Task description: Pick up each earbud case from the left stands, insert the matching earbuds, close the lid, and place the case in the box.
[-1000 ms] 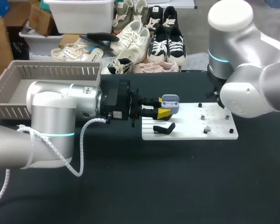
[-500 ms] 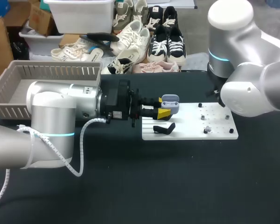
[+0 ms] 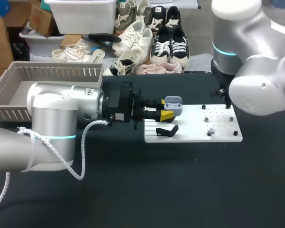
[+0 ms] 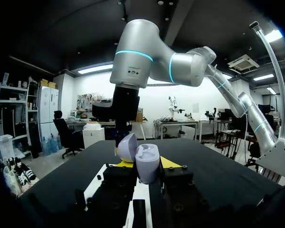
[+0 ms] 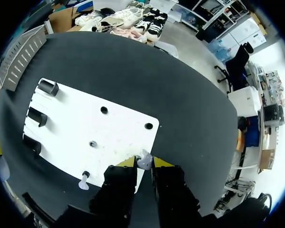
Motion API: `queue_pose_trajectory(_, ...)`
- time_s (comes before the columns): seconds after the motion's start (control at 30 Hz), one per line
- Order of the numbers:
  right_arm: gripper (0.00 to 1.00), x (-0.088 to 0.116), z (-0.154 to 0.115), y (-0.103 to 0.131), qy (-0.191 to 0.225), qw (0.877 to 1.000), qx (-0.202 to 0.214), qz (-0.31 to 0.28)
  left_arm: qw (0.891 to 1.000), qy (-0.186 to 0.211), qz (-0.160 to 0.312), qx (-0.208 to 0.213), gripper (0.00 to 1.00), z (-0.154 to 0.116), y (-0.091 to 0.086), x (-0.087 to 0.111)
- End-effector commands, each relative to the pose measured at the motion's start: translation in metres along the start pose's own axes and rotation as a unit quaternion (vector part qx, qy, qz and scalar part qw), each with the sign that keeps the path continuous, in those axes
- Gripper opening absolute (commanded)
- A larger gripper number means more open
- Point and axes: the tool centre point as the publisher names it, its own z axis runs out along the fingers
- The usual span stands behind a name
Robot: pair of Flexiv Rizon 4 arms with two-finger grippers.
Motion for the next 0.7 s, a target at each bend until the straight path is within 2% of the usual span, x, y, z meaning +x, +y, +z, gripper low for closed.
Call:
queue_pose_trajectory(0.03,0.00,0.014,-0.017,0.005,0.004,1.000,-0.004,0.003,1.000,0.000,0.000,0.001,0.00,0.000,0.001,0.001)
queue_pose_trajectory(0.17,0.00,0.023,-0.024,0.011,0.001,1.000,-0.021,0.007,1.000,0.000,0.000,0.001,0.00,0.000,0.001,0.001)
queue_pose_trajectory(0.57,0.00,0.023,-0.024,0.011,0.001,1.000,-0.021,0.007,1.000,0.000,0.000,0.001,0.00,0.000,0.001,0.001)
queue_pose_trajectory(0.63,0.00,0.025,-0.023,0.015,0.012,0.999,-0.007,0.029,1.000,0.000,0.000,0.001,0.00,0.000,0.001,0.001)
queue_pose_trajectory(0.7,0.00,0.023,-0.023,0.015,0.016,0.997,-0.015,0.077,1.000,0.000,0.000,0.001,0.00,0.000,0.001,0.001)
